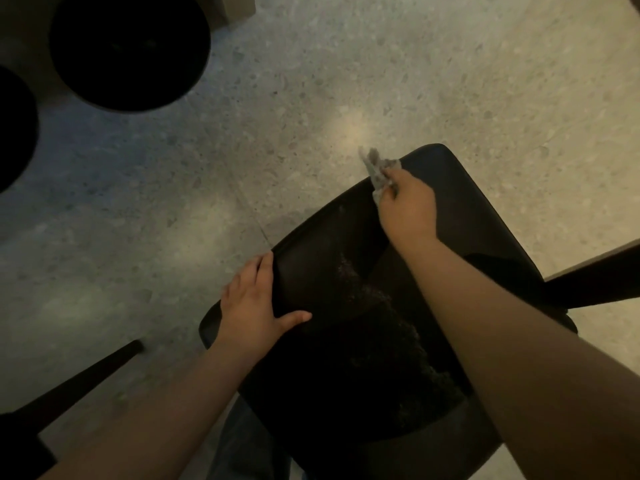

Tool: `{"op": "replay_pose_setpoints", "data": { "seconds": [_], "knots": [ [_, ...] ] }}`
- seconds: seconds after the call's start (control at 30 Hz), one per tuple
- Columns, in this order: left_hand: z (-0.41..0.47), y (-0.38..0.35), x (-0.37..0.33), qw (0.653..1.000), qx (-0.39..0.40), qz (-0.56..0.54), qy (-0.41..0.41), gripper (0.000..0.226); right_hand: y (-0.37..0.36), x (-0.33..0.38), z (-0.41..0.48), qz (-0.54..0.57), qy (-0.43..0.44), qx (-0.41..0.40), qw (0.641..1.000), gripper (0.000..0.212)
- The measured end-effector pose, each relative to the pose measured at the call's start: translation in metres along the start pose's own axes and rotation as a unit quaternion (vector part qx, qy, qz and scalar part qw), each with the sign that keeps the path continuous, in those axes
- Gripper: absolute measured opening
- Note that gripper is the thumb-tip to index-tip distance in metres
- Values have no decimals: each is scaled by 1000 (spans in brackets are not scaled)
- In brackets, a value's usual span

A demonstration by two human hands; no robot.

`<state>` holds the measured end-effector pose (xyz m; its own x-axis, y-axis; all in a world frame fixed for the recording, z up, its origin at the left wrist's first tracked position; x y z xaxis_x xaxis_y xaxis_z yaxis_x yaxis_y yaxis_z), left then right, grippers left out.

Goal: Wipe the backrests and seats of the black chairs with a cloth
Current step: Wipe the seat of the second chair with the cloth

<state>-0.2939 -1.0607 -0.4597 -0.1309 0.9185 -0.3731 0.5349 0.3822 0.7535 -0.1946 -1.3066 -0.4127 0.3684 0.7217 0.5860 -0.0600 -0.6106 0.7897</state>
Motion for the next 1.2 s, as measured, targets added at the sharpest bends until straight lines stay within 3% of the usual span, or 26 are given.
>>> {"op": "replay_pose_setpoints", "data": {
  "seconds": [0.07,0.2,0.37,0.5,0.63,0.83,0.93,1.03,1.2],
  "knots": [
    [0,-1,0,1000,2,0,4,118,-19,11,-14,28,20,26,999,37],
    [1,-2,1,1000,3,0,8,119,-45,27,-42,50,79,159,983,38],
    [-1,-2,0,1000,-1,-1,9,119,-2,23,7,28,60,40,997,38],
    [0,0,-1,1000,3,1,10,118,-22,7,27,-57,-6,38,998,35],
    [1,0,1,1000,2,2,11,120,-41,15,15,-133,15,43,990,31],
    [3,-1,2,1000,5,-7,7,121,-62,37,-41,52,121,250,959,29],
    [3,-2,3,1000,7,-4,10,121,-32,22,-23,126,61,118,983,29],
    [2,-3,3,1000,9,-4,11,120,-10,-5,2,69,17,-22,997,32],
    [3,-2,2,1000,9,-3,16,120,-35,4,-41,50,16,17,998,34]
  ]
}}
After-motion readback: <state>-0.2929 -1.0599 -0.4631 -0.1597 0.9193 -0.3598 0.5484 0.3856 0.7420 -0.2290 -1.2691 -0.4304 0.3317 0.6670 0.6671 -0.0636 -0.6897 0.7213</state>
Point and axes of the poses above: each hand's wrist, its own z-axis towards the middle knuckle, its own y-axis out of the back of the hand, x = y × z, the point moved 5 cm from there along z, towards the middle knuckle, and after that the axes turned 3 degrees about y, right-handed, at the moved point
